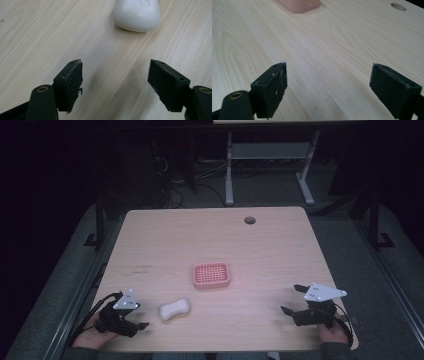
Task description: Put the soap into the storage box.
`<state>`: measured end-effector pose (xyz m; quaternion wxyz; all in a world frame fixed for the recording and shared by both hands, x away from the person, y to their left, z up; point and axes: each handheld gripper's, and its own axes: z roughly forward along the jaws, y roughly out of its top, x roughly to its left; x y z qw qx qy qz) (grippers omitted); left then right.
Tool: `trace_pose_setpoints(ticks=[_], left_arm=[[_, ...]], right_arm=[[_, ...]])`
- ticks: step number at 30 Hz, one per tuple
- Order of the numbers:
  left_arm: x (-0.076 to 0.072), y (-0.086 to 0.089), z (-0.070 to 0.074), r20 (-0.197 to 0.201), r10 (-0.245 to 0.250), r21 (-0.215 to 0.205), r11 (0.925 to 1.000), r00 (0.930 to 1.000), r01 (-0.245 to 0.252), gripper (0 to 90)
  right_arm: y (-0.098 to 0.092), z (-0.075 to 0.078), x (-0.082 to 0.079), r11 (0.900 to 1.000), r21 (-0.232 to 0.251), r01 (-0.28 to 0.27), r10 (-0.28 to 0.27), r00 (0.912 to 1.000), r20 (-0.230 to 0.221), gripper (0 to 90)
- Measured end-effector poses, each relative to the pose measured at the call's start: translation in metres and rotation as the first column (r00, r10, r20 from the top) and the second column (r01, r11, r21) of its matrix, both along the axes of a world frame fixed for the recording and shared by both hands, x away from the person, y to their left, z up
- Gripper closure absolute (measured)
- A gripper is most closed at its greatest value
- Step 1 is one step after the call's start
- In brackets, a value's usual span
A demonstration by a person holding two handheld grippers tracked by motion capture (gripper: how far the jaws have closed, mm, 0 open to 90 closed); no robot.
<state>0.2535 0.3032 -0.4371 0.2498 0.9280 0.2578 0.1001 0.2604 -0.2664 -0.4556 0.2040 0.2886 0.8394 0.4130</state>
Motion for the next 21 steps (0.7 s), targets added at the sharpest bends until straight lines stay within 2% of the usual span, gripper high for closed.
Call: trace_pose_setpoints(ticks=[12, 21], left_arm=[[0.0, -0.009, 0.006, 0.011, -0.025, -0.013, 0.9996, 0.9996, 0.025, 26.4], [0.005, -0.016, 0.009, 0.015, -0.044, -0.001, 0.999, 0.9989, 0.044, 25.4]], right_arm=[[0.001, 0.0, -0.001, 1.0, -0.008, 0.004, -0.004, 1.0, -0.002, 13.7], [0.001, 0.0, -0.001, 1.0, -0.009, 0.007, -0.007, 1.0, 0.002, 13.7]])
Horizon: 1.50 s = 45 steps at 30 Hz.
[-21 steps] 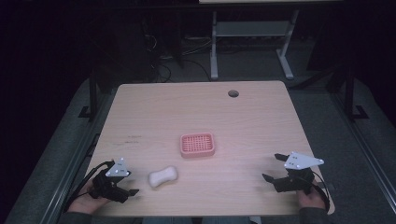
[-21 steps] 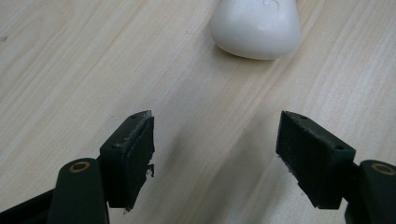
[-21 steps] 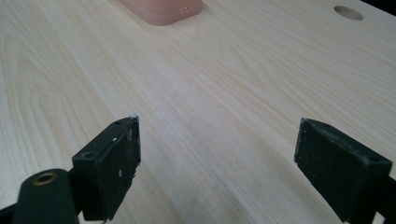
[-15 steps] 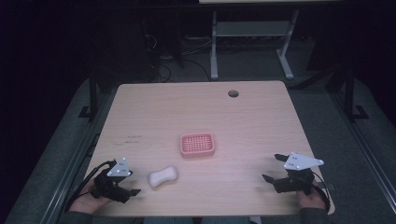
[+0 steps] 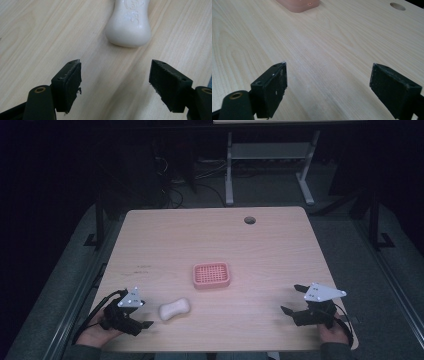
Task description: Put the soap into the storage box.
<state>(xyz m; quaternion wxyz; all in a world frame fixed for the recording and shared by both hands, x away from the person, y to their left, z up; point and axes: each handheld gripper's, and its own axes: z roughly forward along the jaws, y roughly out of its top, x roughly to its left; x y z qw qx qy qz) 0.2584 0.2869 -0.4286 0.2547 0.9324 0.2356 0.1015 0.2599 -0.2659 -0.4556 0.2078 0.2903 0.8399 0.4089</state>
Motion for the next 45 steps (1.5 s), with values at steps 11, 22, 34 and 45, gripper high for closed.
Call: trace_pose_setpoints(ticks=[11, 22, 34, 45], left_arm=[[0.002, -0.012, 0.002, 0.01, -0.022, 0.021, 0.9995, 0.9997, 0.022, 25.1], [0.006, -0.023, 0.002, 0.01, -0.041, 0.036, 0.9985, 0.9991, 0.04, 25.1], [0.01, -0.037, 0.003, 0.008, -0.076, 0.034, 0.9965, 0.9971, 0.076, 25.2], [0.013, -0.045, 0.0, -0.007, -0.086, 0.036, 0.9956, 0.9963, 0.086, 25.5]], right_arm=[[0.001, 0.0, 0.001, 1.0, -0.002, -0.009, 0.009, 1.0, -0.001, 13.7], [0.002, 0.001, 0.001, 1.0, -0.003, -0.009, 0.009, 1.0, -0.001, 13.7], [0.002, 0.001, 0.001, 1.0, -0.002, -0.009, 0.009, 1.0, -0.005, 13.7], [0.003, 0.0, 0.001, 1.0, -0.004, -0.008, 0.008, 0.9999, -0.007, 13.7]])
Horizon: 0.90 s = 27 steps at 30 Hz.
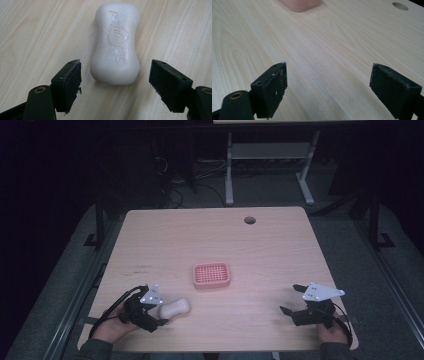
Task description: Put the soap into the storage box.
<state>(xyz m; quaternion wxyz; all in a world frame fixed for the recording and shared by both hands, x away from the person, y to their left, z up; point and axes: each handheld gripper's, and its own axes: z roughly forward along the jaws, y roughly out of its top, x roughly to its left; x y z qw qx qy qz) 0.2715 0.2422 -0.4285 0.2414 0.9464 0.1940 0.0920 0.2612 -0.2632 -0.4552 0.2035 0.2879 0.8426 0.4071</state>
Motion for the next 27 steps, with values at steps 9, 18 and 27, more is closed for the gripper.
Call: trace_pose_setpoints(ticks=[9, 18, 27], left_arm=[[0.003, -0.001, -0.001, -0.006, -0.005, 0.001, 1.0, 1.0, 0.005, 25.5], [0.007, -0.009, -0.002, -0.009, -0.016, 0.0, 0.9999, 0.9998, 0.016, 25.5], [0.012, -0.013, -0.002, -0.02, -0.023, -0.001, 0.9997, 0.9995, 0.023, 27.9]], right_arm=[[0.0, 0.0, 0.0, 1.0, -0.003, -0.004, 0.004, 1.0, 0.0, 13.7], [0.001, 0.0, 0.0, 1.0, -0.002, -0.006, 0.006, 1.0, 0.004, 13.7], [0.001, 0.0, 0.0, 1.0, -0.003, -0.008, 0.008, 1.0, 0.003, 13.7]])
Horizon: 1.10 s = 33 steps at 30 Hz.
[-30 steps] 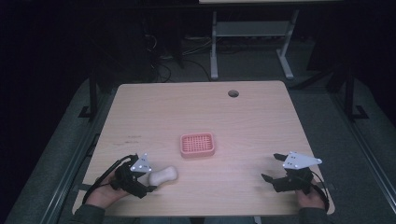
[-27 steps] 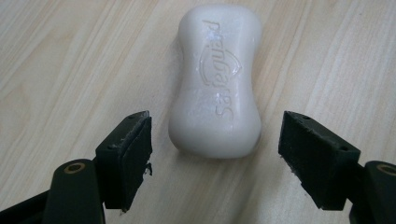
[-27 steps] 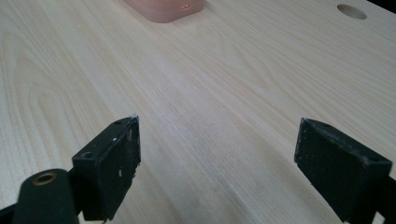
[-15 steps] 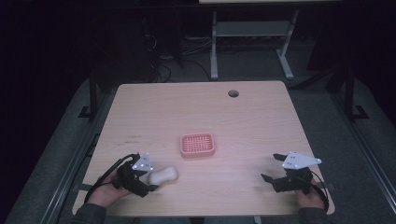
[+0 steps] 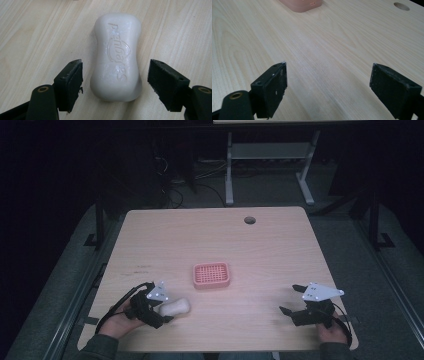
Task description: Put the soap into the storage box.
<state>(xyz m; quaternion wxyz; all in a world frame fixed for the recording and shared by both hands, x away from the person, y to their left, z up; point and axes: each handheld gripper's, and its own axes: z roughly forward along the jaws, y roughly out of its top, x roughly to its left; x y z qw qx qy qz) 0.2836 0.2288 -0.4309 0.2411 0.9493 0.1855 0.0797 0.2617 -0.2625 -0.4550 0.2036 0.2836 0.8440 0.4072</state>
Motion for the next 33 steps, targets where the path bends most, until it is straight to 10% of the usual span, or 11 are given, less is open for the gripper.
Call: trace_pose_setpoints(ticks=[33], left_arm=[[0.018, -0.023, -0.008, -0.069, -0.048, 0.029, 0.9983, 0.9965, 0.05, 42.0]], right_arm=[[0.0, 0.0, 0.0, 1.0, 0.004, -0.002, 0.002, 1.0, -0.002, 13.7]])
